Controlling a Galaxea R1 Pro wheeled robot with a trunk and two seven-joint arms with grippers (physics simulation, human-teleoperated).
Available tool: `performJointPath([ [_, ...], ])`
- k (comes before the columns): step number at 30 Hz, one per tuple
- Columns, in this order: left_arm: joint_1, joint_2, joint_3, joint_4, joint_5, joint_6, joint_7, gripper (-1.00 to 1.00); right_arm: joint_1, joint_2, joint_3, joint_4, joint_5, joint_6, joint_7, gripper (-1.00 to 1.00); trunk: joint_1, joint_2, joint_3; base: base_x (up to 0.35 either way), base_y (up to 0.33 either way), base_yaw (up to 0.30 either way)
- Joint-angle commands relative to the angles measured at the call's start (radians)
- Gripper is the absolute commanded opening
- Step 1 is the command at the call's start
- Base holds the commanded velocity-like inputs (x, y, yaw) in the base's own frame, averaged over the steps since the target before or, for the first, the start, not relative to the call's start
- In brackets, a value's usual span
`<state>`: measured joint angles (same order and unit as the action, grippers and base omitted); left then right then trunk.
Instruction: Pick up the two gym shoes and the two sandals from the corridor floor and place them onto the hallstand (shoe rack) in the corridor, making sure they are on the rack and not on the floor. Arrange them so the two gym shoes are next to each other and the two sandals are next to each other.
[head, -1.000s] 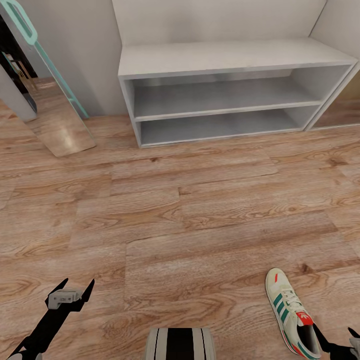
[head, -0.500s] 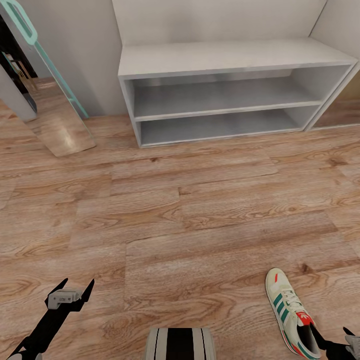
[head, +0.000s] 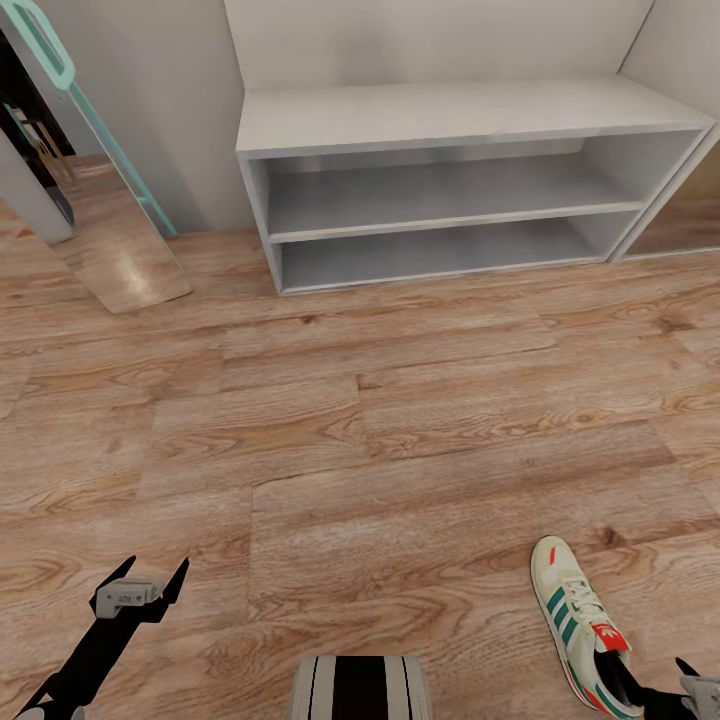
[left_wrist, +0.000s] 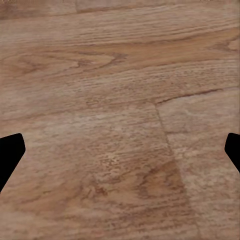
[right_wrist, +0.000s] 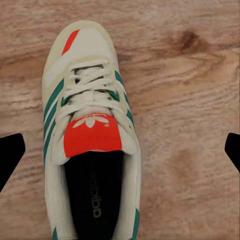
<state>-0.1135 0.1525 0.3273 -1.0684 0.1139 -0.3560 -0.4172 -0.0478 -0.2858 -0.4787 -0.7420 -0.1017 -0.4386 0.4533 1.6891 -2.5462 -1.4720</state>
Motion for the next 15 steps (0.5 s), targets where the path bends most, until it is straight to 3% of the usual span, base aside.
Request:
performJointPath([
  [1, 0.000, 0.000, 0.000, 0.000, 0.000, 0.000, 0.000, 1.00, 0.000, 0.000, 0.000, 0.000, 0.000, 0.000, 0.000, 1.00, 0.000, 0.000, 0.000, 0.000, 0.000, 0.000],
  [15, 0.000, -0.001, -0.001, 0.001, 0.000, -0.007, 0.000, 1.00, -0.002, 0.002, 0.046, 0.047, 0.000, -0.061, 0.000, 1.00, 0.000, 0.000, 0.000, 0.000, 0.000, 0.000],
])
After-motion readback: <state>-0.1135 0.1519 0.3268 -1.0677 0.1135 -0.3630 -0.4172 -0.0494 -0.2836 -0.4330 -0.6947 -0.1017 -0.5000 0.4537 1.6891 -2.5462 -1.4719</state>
